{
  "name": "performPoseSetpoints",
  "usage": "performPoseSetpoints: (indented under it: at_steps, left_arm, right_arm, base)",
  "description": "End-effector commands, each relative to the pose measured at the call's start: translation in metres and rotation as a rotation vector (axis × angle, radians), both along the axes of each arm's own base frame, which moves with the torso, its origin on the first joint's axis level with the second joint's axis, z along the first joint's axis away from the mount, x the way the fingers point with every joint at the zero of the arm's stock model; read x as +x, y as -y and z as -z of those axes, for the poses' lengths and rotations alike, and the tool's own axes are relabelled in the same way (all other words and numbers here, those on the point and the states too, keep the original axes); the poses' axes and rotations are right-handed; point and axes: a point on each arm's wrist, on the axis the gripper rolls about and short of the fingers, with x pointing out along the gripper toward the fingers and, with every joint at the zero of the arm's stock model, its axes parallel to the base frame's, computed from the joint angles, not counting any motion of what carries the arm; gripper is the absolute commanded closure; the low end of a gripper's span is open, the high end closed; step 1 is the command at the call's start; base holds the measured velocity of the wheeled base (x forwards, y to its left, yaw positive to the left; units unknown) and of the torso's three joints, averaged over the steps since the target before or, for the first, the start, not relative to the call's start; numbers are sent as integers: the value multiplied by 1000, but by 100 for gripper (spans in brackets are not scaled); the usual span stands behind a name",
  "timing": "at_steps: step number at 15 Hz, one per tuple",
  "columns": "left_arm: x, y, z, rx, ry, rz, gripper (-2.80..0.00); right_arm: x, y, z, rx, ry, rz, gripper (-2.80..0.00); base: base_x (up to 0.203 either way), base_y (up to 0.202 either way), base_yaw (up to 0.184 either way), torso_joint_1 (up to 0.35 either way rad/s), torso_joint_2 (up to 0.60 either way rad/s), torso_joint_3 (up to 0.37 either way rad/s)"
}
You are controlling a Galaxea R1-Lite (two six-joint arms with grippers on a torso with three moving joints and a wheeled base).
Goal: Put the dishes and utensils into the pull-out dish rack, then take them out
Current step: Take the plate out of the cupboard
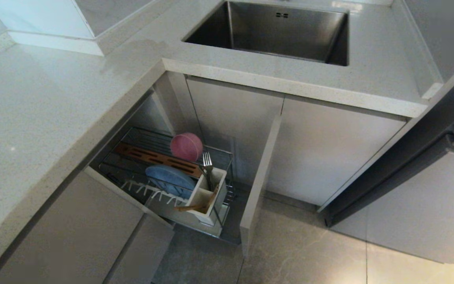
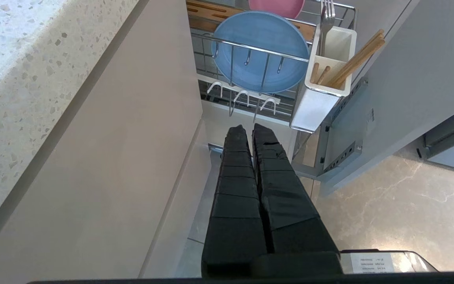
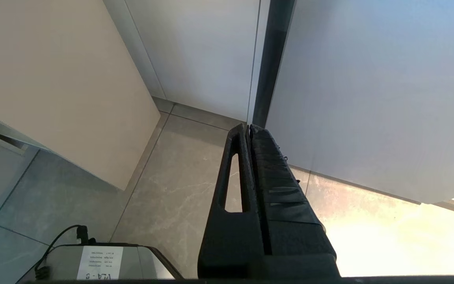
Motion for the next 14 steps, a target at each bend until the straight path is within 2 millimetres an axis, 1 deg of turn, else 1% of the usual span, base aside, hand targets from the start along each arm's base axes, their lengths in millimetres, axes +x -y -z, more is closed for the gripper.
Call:
performPoseSetpoints:
  at_steps: [1,5,6,9,11,12,14]
  left_arm:
    - [0,0,0,1,-3,1,0]
    - [0,0,-2,-3,13,0,0]
    - [-3,0,-14,-30,61,7,0]
    - [-25,1,-62,-58,198,44,0]
    - [-41,1,-95,-59,235,76,0]
    - [-44,1,-113,-61,227,92,0]
    - [-31,2,-154,-103,168,113,0]
  right_arm:
    - [0,0,0,0,-1,0,0]
    - [0,0,0,0,-2,0,0]
    - [0,0,0,0,-1,0,0]
    - [0,0,0,0,-2,0,0]
    - [0,0,0,0,-2,0,0]
    - [0,0,0,0,-2,0,0]
    - [0,0,0,0,-1,0,0]
  base:
    - [0,0,0,0,0,0]
    - [0,0,0,0,0,0]
    - [0,0,0,0,0,0]
    - [0,0,0,0,0,0]
    - [0,0,0,0,0,0]
    - [0,0,0,0,0,0]
    - [0,0,0,0,0,0]
